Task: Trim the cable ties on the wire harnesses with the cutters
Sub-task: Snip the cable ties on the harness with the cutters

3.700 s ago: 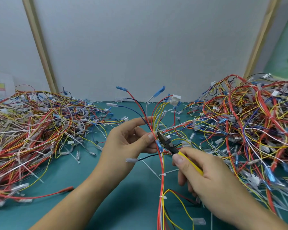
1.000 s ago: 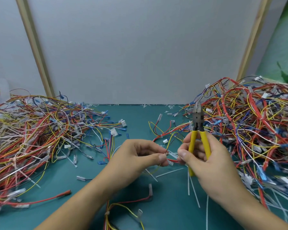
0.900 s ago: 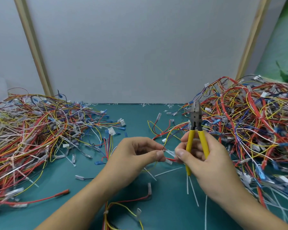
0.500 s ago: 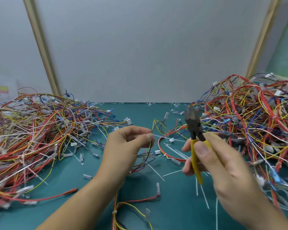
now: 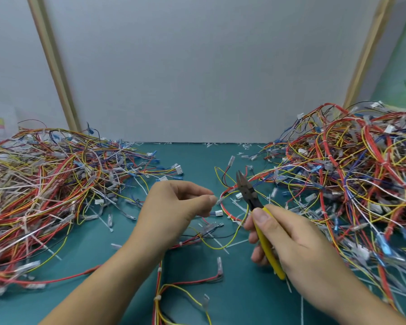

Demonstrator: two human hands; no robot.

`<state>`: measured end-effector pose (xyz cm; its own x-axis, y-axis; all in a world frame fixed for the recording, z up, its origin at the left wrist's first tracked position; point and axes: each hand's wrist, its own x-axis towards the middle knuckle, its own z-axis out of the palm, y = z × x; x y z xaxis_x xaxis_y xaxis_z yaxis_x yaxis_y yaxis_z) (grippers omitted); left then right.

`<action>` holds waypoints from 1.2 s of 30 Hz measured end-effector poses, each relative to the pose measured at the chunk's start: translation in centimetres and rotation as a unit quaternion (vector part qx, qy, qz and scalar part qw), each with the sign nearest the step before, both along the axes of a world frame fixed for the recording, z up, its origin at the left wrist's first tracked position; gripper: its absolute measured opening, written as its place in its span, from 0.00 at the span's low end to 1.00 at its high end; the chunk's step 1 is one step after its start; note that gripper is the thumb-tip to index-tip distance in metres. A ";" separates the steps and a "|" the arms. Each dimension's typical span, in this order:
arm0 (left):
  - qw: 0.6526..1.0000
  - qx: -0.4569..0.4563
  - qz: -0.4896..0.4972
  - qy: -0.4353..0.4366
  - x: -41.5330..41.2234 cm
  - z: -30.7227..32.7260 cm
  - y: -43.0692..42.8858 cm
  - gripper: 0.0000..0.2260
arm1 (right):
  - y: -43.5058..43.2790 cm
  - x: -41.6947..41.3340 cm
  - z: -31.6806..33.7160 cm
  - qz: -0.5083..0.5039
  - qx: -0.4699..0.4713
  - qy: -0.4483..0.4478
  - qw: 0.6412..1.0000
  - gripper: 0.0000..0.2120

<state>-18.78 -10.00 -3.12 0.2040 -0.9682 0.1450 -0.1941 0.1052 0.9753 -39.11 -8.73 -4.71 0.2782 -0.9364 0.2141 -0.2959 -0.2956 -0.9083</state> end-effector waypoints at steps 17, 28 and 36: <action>0.896 -0.100 -0.016 -0.431 -3.1 -1.5 0.6 0.04 | -0.3 0.3 1.1 -0.067 -0.013 -0.099 0.993 0.24; 0.996 -0.072 -0.054 0.021 -0.4 -0.7 -0.2 0.06 | 0.0 0.2 0.9 -0.010 0.041 -0.032 0.999 0.22; 0.988 -0.098 -0.083 0.086 -0.6 -0.4 -0.2 0.07 | 0.1 0.0 0.7 0.000 0.028 0.044 0.999 0.25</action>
